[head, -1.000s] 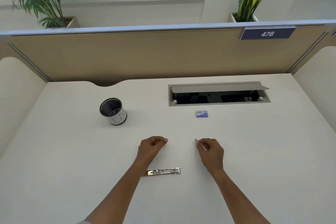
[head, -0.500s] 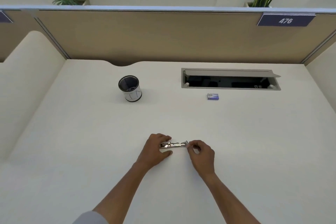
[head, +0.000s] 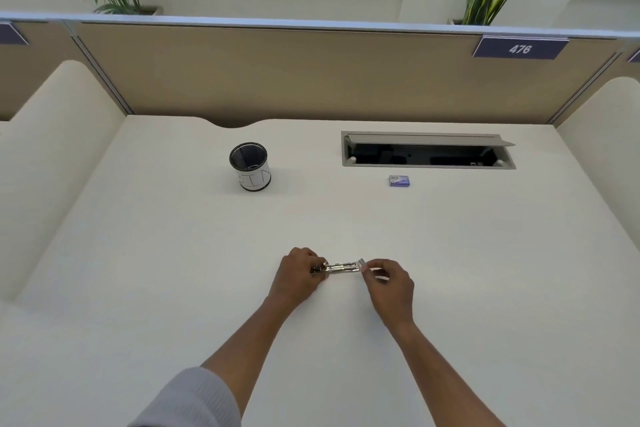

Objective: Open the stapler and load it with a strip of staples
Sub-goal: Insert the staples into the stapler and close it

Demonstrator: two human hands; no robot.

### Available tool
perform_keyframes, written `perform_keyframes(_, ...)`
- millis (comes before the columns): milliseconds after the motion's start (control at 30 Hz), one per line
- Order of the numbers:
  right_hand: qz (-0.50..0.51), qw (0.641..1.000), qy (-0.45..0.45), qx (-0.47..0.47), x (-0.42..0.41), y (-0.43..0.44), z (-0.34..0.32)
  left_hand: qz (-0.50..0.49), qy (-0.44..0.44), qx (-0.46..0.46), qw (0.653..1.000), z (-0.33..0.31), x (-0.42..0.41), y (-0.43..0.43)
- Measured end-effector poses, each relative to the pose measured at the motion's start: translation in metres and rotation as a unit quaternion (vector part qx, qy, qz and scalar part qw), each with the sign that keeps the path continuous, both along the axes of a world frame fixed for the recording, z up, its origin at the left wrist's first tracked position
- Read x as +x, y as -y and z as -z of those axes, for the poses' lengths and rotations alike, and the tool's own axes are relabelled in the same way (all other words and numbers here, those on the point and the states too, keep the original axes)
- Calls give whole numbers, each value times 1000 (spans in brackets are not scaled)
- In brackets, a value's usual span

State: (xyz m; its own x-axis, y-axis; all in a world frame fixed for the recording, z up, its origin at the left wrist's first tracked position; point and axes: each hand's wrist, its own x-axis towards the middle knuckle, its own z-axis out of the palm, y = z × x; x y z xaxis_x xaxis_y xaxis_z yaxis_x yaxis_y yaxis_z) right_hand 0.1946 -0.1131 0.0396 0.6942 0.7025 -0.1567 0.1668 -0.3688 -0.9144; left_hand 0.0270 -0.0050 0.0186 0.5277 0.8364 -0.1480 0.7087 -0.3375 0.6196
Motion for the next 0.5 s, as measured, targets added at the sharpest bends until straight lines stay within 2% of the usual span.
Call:
perform_keyframes(167,18,1000,-23,12,-2,15,-21,-22,67,-16,997,-18,-10,10)
perform_keyframes(367,7,995,-53,90,-18,13,-56,-31,166,6,986,-63,-20,33)
perform_keyframes(500,-6,989,-68,130,-22,8,-74,-48,210,-29,976,-94,-26,51)
